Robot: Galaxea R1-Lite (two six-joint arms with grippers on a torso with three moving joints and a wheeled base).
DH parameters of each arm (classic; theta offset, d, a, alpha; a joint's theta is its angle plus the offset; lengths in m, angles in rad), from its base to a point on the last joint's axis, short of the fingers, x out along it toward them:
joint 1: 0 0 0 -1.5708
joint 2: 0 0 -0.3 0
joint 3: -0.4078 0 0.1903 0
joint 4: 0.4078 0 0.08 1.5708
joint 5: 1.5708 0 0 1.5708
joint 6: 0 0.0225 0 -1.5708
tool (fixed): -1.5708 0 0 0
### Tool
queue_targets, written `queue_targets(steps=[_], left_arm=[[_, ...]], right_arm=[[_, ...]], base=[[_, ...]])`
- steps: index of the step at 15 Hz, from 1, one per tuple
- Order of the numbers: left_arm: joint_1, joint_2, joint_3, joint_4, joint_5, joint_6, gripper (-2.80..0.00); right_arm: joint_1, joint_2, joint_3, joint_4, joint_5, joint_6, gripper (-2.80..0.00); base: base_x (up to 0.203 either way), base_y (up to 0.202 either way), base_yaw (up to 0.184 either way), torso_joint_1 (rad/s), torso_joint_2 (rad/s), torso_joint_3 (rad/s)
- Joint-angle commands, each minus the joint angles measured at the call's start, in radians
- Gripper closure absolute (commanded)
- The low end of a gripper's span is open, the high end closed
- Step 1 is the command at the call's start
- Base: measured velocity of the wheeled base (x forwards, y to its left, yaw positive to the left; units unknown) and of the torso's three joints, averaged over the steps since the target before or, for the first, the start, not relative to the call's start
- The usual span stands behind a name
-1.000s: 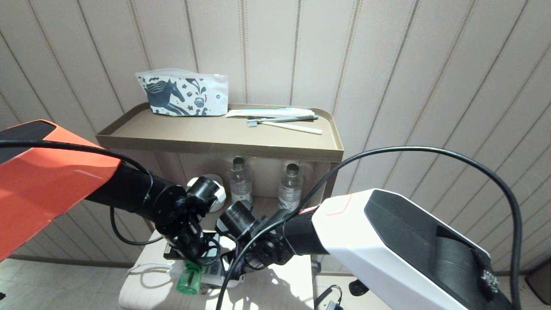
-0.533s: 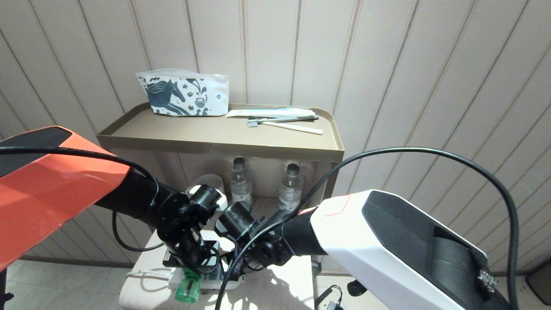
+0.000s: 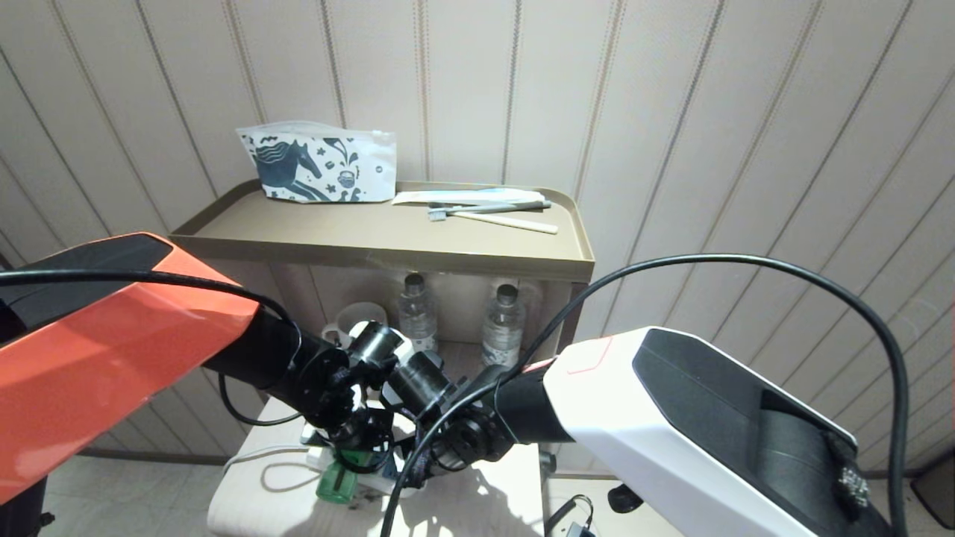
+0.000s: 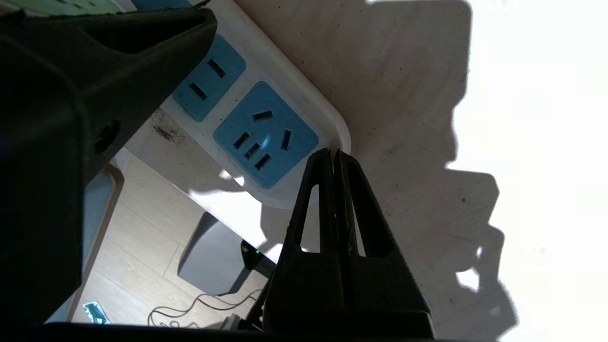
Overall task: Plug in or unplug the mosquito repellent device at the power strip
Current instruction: Hold the socket with your right hand and unplug it with your left hand
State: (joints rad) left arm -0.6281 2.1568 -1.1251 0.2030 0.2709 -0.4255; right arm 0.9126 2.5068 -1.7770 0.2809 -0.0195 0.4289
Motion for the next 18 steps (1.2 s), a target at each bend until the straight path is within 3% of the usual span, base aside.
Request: queue_targets(steps=[1, 7, 10, 18], left_arm=[[-0.005, 0.015, 0.002, 0.004, 0.004, -0.001, 0.00], [-0.004, -0.013, -0.005, 0.004, 0.008, 0.003, 0.00], [0.005, -0.037, -0.010, 0.001, 0.071, 0.004, 0.00], [0.019, -0.065, 0.008, 0.000, 0.071, 0.012, 0.00]], right_arm=[[0.000, 0.006, -0.005, 0.000, 0.001, 0.002, 0.00], [0.005, 0.006, -0.007, 0.000, 0.001, 0.002, 0.00], [0.006, 0.009, -0.007, 0.000, 0.001, 0.002, 0.00], [0.008, 0.017, -0.013, 0.001, 0.000, 0.003, 0.00]], base=[[0.000, 0.000, 0.000, 0.000, 0.00, 0.000], [0.000, 0.000, 0.000, 0.000, 0.00, 0.000], [0.000, 0.000, 0.000, 0.000, 0.00, 0.000], [0.000, 0.000, 0.000, 0.000, 0.00, 0.000]])
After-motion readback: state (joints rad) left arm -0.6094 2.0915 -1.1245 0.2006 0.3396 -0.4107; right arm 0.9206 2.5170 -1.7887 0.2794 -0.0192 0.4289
